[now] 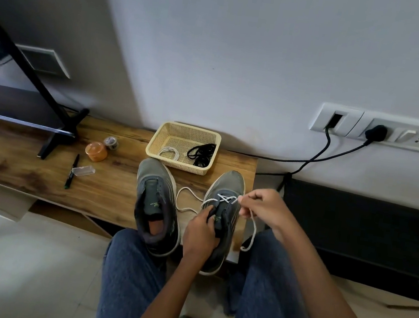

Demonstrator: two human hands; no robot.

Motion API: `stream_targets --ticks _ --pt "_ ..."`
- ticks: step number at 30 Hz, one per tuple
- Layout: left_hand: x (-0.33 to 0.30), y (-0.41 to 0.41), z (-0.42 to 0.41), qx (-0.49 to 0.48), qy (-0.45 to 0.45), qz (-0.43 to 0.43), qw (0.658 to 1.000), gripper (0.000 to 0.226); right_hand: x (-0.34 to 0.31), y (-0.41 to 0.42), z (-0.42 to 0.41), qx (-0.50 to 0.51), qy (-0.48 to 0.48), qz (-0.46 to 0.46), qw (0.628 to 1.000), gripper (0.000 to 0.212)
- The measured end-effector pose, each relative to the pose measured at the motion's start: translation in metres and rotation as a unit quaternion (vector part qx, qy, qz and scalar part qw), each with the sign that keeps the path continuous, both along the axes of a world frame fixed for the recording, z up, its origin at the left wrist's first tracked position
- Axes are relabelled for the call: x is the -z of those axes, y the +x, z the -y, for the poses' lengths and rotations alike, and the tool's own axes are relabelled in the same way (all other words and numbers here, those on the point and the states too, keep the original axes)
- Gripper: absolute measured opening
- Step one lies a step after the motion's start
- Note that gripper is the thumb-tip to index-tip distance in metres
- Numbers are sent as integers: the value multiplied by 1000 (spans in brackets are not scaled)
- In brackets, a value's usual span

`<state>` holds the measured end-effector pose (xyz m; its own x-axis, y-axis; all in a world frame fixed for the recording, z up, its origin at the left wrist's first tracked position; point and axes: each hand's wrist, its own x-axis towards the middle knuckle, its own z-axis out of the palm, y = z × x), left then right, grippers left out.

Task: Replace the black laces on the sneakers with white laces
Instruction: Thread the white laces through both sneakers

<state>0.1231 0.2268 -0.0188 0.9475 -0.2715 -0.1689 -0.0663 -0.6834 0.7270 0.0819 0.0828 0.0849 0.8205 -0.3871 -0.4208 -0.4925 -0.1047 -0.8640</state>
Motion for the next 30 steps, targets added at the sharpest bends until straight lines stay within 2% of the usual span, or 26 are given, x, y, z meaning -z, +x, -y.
stream_targets --ticks 8,12,16,20,21,23,25,27,30 --pt "1 1 -1 2 -3 -15 1000 38 -56 -9 13 -21 31 84 996 18" --pt "1 1 -1 -1 -5 -17 1000 38 -88 -13 10 -16 10 144 989 25" --pt "1 1 -1 -4 -3 -16 1000 38 -115 -14 3 7 -58 186 981 37" --pt "1 1 -1 -5 0 -19 1000 38 -122 -11 -4 31 -229 174 957 43" --pt "1 1 -1 -6 -2 -21 1000 38 -121 -10 -6 43 -241 172 954 43" --pt "1 1 -1 -6 -10 -27 1000 38 -118 -7 -8 72 -177 186 964 37" --pt "0 1 -2 -6 -16 -30 999 38 -118 -5 -9 86 -51 201 975 32" --pt "-1 1 -2 -5 -21 -28 999 37 -118 -6 -10 70 63 224 970 30" --pt "-2 4 -3 -9 -22 -12 1000 35 -112 -4 -10 27 126 266 955 22"
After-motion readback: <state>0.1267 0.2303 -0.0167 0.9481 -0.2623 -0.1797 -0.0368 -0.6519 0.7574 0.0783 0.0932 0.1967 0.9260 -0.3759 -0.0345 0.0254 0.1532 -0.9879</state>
